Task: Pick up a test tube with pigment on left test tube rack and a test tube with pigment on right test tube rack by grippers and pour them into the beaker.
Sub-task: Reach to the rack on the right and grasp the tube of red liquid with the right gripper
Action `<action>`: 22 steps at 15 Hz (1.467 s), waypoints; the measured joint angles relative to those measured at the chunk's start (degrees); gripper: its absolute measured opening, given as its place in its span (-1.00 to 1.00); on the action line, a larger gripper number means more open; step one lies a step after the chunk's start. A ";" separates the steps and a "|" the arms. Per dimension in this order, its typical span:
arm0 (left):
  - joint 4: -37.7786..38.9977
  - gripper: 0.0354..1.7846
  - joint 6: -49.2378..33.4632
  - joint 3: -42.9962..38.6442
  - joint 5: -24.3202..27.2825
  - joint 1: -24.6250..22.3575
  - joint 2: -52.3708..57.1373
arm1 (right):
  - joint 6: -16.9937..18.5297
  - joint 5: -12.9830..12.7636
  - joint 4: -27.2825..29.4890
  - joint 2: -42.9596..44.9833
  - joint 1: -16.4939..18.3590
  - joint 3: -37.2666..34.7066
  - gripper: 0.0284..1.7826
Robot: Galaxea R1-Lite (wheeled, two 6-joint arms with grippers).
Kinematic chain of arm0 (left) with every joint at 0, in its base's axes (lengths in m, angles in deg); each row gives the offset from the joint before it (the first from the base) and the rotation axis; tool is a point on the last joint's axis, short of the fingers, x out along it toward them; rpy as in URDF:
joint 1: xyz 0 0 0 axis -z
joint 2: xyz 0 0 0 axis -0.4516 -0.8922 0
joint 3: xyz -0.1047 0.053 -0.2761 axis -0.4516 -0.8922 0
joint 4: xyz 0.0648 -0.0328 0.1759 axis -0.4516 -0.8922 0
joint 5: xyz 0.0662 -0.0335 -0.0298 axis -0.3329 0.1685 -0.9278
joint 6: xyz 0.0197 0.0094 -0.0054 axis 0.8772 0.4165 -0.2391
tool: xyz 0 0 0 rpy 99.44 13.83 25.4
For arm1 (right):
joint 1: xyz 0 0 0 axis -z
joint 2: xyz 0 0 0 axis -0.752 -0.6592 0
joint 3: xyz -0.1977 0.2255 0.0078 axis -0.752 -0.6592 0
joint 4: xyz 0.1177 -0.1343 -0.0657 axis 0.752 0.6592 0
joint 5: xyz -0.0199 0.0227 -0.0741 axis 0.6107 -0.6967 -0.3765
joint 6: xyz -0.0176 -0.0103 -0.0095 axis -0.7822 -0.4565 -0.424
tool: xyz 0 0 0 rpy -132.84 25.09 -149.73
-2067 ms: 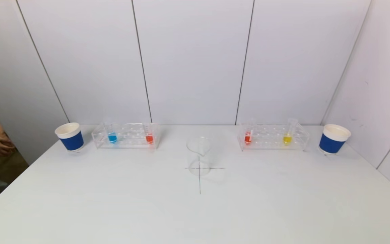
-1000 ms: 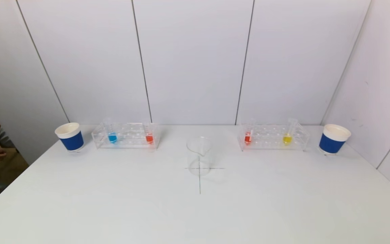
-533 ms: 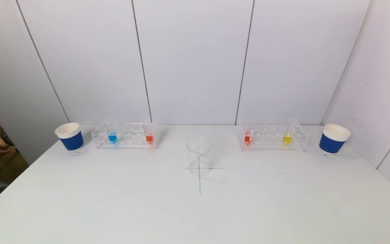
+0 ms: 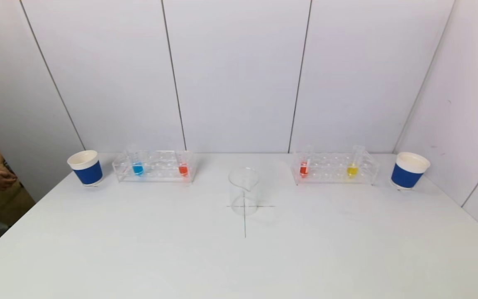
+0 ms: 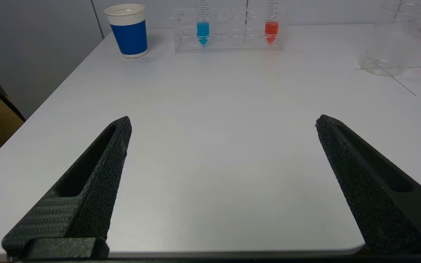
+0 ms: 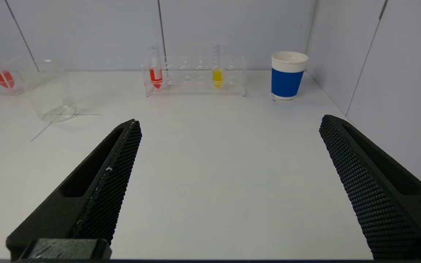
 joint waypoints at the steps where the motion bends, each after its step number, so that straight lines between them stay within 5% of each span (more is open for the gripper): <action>1: 0.00 0.98 0.00 0.00 0.00 0.02 0.00 | -0.02 0.78 1.73 -0.22 -0.01 1.96 0.99; 7: 0.00 0.98 0.02 0.00 0.00 0.02 0.00 | -0.11 6.03 2.71 -7.64 -0.44 13.01 0.99; 14: 0.00 0.98 0.00 0.00 0.00 0.00 0.00 | -0.06 8.33 1.54 -21.70 -4.06 24.10 0.99; 22: 0.00 0.98 0.00 0.00 0.01 0.02 0.00 | 0.05 14.03 -13.99 -44.17 -7.69 26.27 0.99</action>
